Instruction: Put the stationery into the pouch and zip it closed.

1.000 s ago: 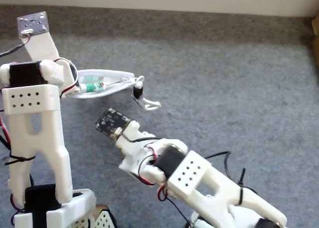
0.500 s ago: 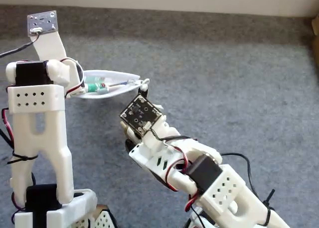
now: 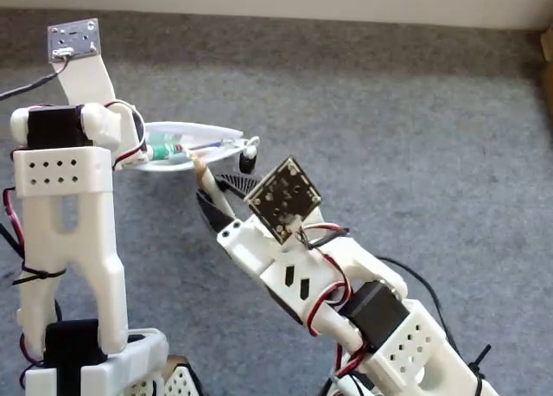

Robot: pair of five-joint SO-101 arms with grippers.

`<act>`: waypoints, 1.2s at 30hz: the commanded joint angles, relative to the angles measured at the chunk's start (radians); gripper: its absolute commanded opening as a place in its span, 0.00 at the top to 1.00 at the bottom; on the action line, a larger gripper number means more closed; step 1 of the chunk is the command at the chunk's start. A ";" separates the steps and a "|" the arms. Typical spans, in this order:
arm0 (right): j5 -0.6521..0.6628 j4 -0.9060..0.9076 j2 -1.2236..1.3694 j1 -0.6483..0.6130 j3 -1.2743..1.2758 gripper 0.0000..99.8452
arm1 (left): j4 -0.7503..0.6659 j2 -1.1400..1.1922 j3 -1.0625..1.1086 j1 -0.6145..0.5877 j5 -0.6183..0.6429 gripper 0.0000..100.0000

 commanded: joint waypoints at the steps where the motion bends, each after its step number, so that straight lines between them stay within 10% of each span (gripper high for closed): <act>1: 0.005 -0.151 -0.030 0.013 -0.019 1.00 | -0.008 -0.015 0.007 0.016 -0.009 0.99; 36: 0.006 -1.001 0.249 0.116 -0.008 1.00 | -0.008 -0.015 0.007 -0.010 -0.009 0.99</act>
